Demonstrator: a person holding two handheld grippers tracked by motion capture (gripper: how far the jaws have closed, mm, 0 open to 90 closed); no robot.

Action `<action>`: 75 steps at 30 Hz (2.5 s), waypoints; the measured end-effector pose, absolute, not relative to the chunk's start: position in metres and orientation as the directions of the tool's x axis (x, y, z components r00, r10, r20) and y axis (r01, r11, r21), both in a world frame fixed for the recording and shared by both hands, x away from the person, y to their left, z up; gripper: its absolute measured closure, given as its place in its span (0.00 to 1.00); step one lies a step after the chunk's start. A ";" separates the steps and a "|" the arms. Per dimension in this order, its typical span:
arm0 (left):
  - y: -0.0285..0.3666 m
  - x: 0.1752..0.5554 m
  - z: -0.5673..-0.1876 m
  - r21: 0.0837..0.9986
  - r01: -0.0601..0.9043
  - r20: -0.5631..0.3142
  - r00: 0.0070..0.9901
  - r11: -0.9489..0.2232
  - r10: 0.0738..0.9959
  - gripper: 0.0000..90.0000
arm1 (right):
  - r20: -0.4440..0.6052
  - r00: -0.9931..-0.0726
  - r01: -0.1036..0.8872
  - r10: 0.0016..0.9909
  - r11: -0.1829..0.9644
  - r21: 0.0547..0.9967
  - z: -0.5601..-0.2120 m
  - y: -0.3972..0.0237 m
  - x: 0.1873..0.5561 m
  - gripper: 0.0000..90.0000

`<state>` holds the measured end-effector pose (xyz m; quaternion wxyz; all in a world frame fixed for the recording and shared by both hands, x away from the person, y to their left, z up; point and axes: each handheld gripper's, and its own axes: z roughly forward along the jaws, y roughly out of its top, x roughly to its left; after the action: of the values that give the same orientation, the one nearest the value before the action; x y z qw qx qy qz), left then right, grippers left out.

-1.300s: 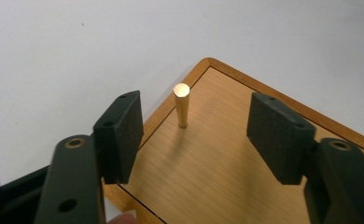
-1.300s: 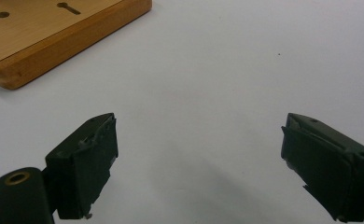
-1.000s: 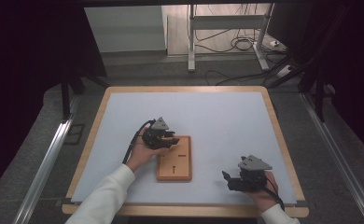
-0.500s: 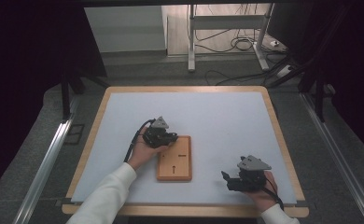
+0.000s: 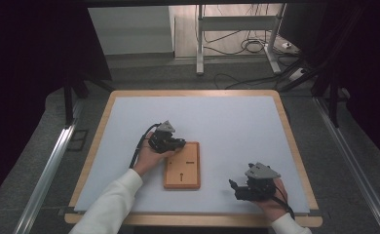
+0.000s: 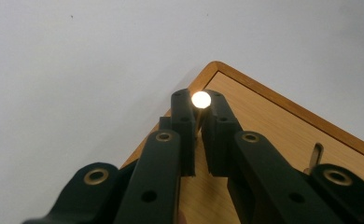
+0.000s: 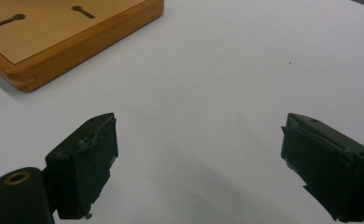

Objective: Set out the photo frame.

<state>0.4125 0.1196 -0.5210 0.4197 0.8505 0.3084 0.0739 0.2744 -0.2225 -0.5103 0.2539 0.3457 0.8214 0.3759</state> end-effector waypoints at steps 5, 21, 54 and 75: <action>0.120 0.414 -0.520 0.752 0.484 -0.164 0.795 -0.448 0.584 0.93 | -0.205 -0.663 0.326 0.720 0.524 0.787 -0.506 -0.211 0.270 0.12; 0.123 0.423 -0.520 0.737 0.507 -0.220 0.805 -0.447 0.551 0.93 | -0.249 -0.735 0.258 0.631 0.600 0.758 -0.506 -0.174 0.263 0.11; 0.128 0.441 -0.516 0.681 0.580 -0.324 0.786 -0.447 0.527 0.92 | -0.513 -0.734 0.050 0.445 0.788 0.613 -0.526 -0.073 0.268 0.10; 0.126 0.441 -0.515 0.696 0.569 -0.283 0.778 -0.438 0.561 0.94 | -0.596 -0.710 -0.069 0.374 0.806 0.587 -0.505 -0.070 0.268 0.37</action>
<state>0.4410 0.1260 -0.5151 0.4123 0.8481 0.3329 -0.0049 0.2684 -0.0697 -0.5047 0.3705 0.0872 0.8752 0.2986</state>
